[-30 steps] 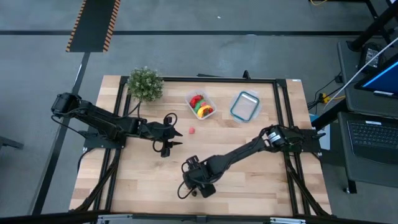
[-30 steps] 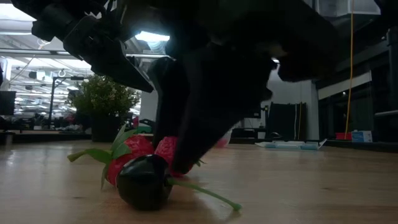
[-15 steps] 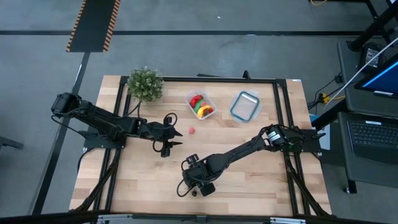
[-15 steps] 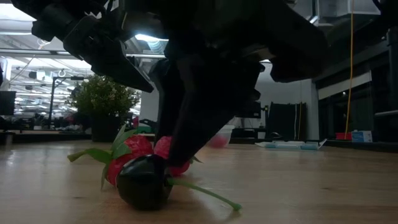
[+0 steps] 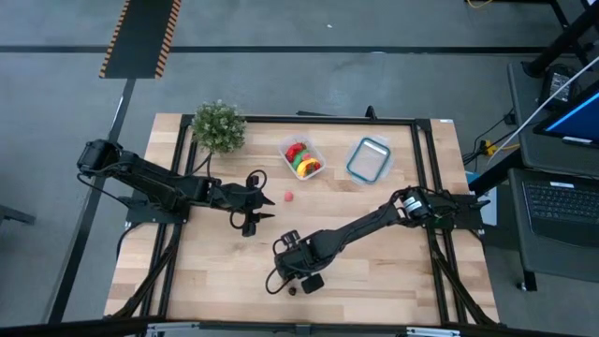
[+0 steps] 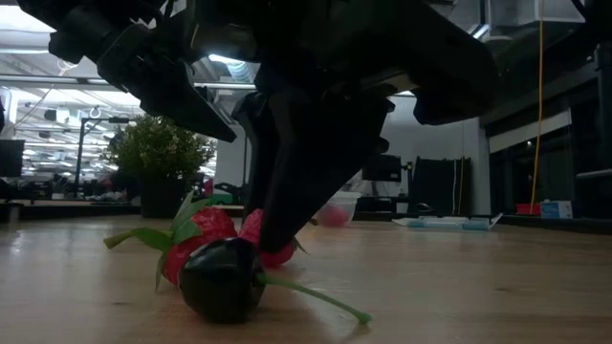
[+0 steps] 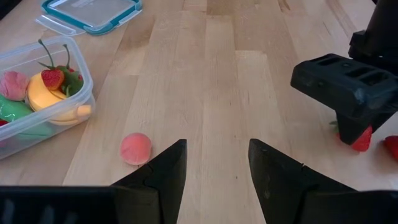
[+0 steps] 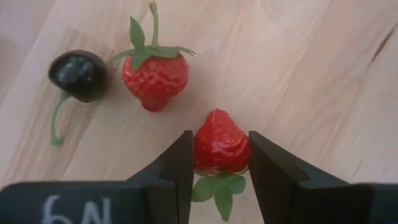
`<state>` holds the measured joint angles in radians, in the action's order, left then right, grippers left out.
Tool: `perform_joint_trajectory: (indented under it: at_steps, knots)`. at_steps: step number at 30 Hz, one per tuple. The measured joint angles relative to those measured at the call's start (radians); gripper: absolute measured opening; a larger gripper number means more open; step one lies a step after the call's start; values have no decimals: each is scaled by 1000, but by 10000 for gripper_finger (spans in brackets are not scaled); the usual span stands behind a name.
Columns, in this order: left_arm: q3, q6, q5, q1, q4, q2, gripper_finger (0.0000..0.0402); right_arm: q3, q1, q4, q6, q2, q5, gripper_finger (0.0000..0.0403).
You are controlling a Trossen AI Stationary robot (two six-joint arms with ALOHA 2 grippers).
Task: Pick and placing Produce into tupperware
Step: Put the top red strawberry into the transparent container
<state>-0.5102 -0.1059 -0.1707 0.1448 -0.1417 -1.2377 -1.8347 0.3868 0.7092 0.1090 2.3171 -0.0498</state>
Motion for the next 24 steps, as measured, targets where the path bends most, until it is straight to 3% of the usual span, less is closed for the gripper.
perform_joint_trajectory:
  at_steps: [9,24]
  knots:
    - [0,2,0,0,1,0,165,1,-29,74,-34,-45,-1,128]
    - [0,9,0,0,14,0,165,25,-97,120,-76,-227,1,128]
